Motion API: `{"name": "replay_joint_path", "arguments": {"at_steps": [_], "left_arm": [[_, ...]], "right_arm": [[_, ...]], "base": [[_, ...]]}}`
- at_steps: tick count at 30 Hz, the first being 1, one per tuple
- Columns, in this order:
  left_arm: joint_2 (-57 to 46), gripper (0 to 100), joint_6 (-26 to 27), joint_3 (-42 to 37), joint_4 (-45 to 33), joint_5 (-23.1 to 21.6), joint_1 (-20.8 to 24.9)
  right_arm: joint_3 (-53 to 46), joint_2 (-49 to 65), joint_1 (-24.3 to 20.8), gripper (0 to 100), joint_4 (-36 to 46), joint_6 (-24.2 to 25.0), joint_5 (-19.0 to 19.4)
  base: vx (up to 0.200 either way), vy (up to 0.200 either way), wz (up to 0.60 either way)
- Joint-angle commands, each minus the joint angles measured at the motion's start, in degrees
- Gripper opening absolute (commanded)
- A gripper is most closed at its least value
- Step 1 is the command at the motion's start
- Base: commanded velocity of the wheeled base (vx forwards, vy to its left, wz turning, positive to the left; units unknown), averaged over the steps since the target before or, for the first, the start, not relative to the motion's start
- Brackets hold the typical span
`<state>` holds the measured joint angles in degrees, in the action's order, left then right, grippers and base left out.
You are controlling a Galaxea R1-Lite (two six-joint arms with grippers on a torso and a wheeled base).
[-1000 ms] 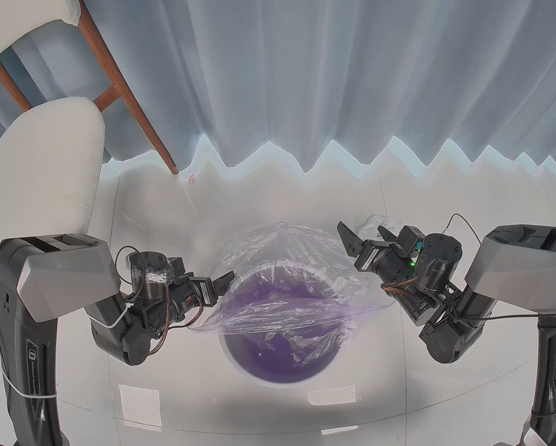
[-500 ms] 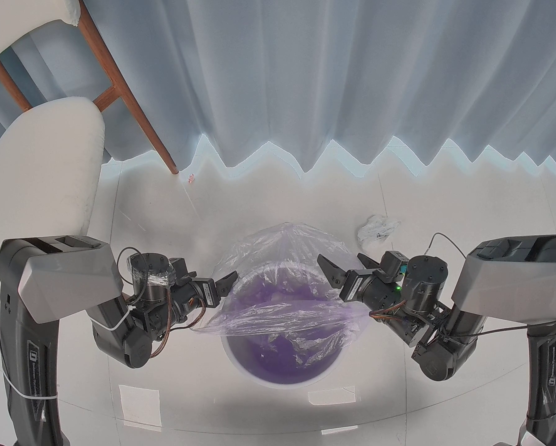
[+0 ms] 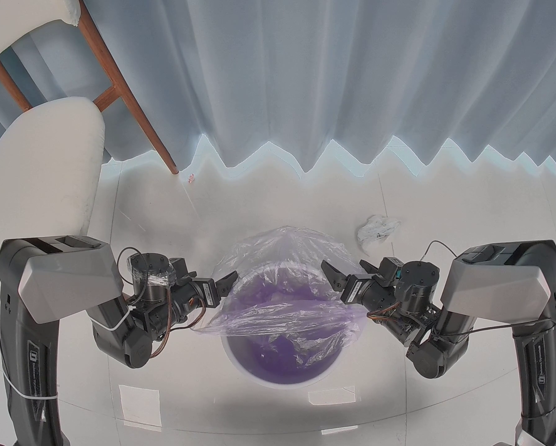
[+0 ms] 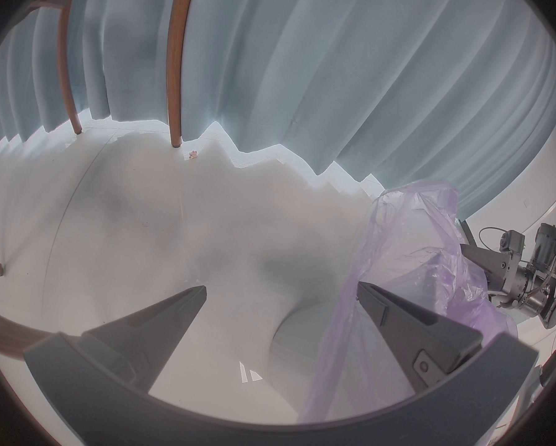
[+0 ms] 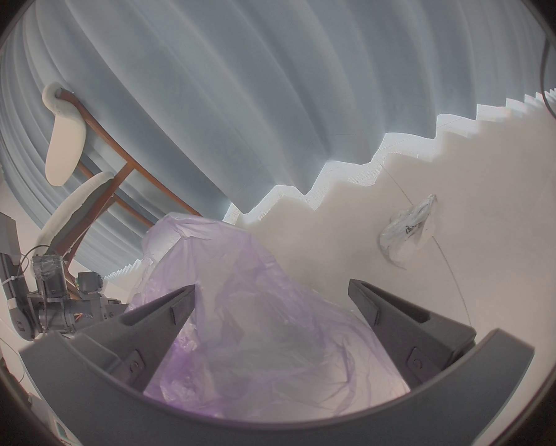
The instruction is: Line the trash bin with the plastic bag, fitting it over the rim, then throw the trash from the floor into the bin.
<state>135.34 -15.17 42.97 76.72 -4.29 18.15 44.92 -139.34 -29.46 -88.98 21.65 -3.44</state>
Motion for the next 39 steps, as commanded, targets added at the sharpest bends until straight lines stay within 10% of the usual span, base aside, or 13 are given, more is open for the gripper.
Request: {"name": "replay_joint_path", "arguments": {"at_steps": [1, 39], "left_arm": [[0.0, 100, 0.0, 0.0, 0.0, 0.0, 0.0], [3.8, 100, 0.0, 1.5, -0.7, -0.5, -2.4]], "right_arm": [[0.6, -1.3, 0.4, 100, -1.0, 0.0, -0.1], [3.8, -8.0, 4.7, 100, 1.0, 3.0, 0.1]], "base": [[0.000, 0.000, 0.00], [0.000, 0.000, 0.00]]}}
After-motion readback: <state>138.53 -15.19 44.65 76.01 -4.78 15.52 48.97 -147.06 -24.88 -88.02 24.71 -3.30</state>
